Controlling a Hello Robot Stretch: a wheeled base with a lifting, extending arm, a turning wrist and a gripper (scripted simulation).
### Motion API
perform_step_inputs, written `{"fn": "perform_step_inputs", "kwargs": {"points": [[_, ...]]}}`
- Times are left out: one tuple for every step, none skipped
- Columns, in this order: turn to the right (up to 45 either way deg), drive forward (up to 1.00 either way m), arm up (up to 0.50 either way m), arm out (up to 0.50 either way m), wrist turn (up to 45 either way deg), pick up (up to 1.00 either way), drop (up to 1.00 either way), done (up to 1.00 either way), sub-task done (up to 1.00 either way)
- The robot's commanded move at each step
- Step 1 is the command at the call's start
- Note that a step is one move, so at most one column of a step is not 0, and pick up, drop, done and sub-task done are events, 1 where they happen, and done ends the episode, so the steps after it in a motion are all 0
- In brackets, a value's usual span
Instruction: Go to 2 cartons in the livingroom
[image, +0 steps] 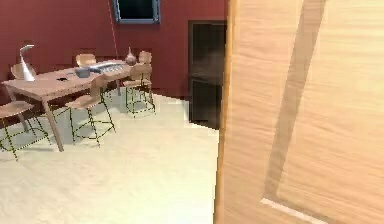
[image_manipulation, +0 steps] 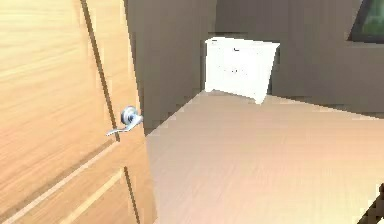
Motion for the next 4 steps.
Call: {"fn": "perform_step_inputs", "kwargs": {"points": [[27.0,0.0,0.0,0.0,0.0,0.0,0.0,0.0,0.0],[0.0,0.15,0.0,0.0,0.0,0.0,0.0,0.0,0.0],[-45.0,0.0,0.0,0.0,0.0,0.0,0.0,0.0,0.0],[-42.0,0.0,0.0,0.0,0.0,0.0,0.0,0.0,0.0]]}}
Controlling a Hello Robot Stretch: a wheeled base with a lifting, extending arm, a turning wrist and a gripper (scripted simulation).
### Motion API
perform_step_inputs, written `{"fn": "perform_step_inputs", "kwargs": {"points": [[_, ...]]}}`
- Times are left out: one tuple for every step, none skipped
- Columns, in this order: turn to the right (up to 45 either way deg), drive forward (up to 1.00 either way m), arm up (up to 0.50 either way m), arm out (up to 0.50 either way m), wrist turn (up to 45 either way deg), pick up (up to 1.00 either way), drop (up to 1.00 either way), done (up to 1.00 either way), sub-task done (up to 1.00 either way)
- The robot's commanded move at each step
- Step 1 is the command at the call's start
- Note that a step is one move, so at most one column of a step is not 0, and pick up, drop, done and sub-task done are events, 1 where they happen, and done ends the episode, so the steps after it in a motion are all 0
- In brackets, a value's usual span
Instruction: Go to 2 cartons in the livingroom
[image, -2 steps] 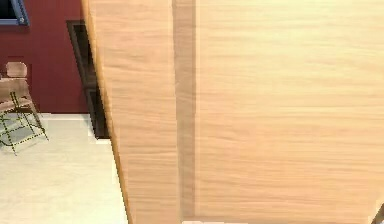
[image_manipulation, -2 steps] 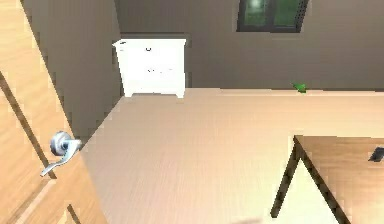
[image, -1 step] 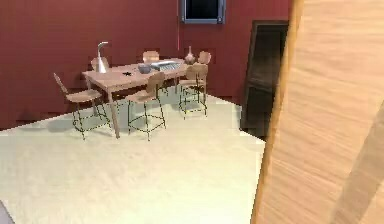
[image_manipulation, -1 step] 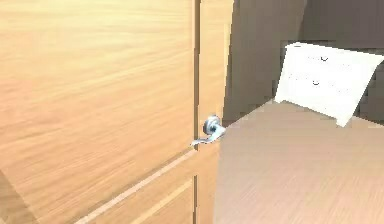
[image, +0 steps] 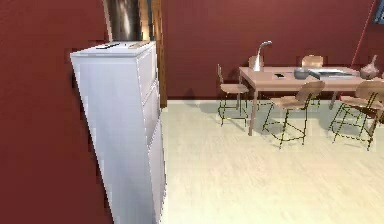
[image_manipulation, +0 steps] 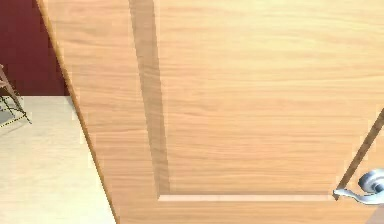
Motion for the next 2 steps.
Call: {"fn": "perform_step_inputs", "kwargs": {"points": [[0.0,0.25,0.0,0.0,0.0,0.0,0.0,0.0,0.0],[21.0,0.0,0.0,0.0,0.0,0.0,0.0,0.0,0.0]]}}
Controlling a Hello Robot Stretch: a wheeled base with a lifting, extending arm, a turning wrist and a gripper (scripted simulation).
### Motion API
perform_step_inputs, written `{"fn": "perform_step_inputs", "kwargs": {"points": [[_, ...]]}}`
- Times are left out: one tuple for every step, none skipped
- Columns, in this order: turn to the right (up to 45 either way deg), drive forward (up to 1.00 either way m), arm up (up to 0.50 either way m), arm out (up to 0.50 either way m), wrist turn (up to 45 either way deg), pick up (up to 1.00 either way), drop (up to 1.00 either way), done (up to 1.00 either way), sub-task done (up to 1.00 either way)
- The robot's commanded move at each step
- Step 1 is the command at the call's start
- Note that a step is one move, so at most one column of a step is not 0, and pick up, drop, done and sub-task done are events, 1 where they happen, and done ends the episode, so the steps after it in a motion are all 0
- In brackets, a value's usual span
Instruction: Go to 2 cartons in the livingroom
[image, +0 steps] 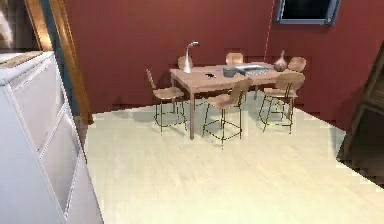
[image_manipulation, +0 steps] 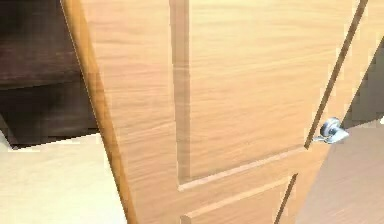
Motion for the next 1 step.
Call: {"fn": "perform_step_inputs", "kwargs": {"points": [[0.0,0.35,0.0,0.0,0.0,0.0,0.0,0.0,0.0]]}}
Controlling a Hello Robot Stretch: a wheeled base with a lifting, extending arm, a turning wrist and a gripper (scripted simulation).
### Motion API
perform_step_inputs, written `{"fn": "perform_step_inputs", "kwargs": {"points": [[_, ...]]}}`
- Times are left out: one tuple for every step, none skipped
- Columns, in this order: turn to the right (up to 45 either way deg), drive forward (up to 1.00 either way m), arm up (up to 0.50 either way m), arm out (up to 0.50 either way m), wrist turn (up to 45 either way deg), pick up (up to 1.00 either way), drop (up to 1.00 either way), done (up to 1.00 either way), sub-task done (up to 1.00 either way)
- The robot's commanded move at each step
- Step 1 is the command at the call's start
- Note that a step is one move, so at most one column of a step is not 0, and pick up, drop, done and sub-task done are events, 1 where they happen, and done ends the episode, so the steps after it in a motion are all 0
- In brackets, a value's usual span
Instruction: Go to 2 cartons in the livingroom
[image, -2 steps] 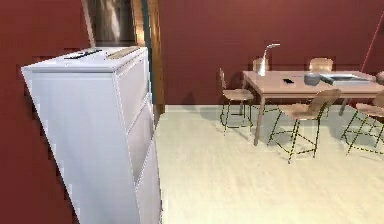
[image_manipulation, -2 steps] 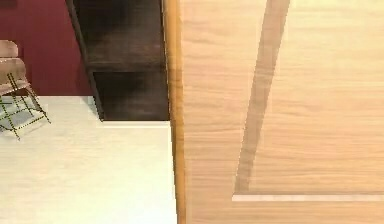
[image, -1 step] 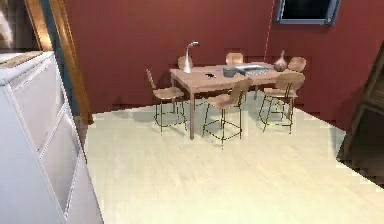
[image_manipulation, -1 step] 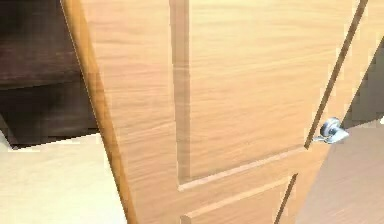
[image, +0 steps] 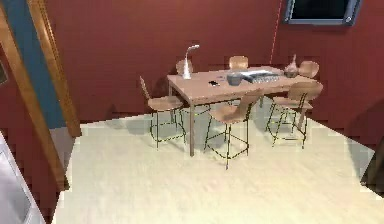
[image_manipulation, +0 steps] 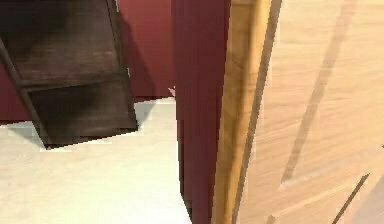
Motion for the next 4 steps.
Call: {"fn": "perform_step_inputs", "kwargs": {"points": [[45.0,0.0,0.0,0.0,0.0,0.0,0.0,0.0,0.0],[24.0,0.0,0.0,0.0,0.0,0.0,0.0,0.0,0.0],[0.0,1.0,0.0,0.0,0.0,0.0,0.0,0.0,0.0],[15.0,0.0,0.0,0.0,0.0,0.0,0.0,0.0,0.0]]}}
